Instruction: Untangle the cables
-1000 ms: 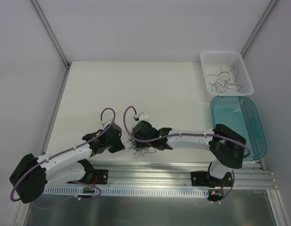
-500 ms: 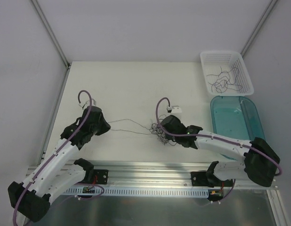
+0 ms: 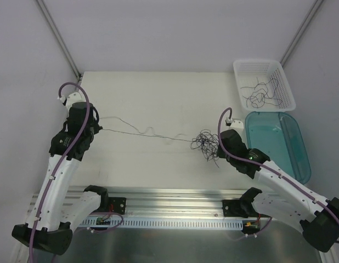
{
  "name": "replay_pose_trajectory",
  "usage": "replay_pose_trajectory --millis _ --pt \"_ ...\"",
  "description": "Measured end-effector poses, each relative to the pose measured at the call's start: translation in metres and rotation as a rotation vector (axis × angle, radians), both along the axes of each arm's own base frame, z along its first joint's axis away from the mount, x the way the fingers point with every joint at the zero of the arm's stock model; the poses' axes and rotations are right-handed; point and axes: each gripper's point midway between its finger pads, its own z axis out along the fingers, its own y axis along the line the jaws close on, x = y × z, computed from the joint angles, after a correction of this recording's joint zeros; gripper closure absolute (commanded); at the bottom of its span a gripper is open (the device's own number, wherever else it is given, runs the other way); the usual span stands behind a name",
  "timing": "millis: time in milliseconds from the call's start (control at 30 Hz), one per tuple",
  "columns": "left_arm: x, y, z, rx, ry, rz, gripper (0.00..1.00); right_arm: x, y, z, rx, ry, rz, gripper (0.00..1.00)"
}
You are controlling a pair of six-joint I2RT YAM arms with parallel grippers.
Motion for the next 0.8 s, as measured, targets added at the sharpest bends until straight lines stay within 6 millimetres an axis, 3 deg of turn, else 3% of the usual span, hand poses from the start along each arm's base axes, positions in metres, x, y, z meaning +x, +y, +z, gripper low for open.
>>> replay_pose_trajectory --millis 167,333,467,633,733,800 --pt "-0.005 0.051 0.013 0.145 0.024 0.168 1.0 -0.002 -0.013 -0.002 -0.017 0.022 -0.015 0.99" --pt "-0.012 0.075 0.011 0.214 0.071 0.252 1.0 -0.005 -0.013 -0.001 -0.022 0.039 0.008 0.99" --pt "-0.008 0.069 0.005 0.186 0.079 0.212 1.0 -0.005 0.0 0.002 0.011 0.054 0.052 0.99" --pt "-0.007 0.06 -0.014 0.161 0.107 0.158 1.0 -0.004 0.01 -0.01 0.01 0.109 0.082 0.95" --pt "-0.005 0.045 -0.035 0.106 0.133 0.082 0.9 -0.004 0.019 -0.021 0.014 0.154 0.107 0.97" --pt "-0.006 0.034 -0.051 0.073 0.163 0.028 0.74 -0.005 0.025 -0.026 0.018 0.173 0.124 0.97"
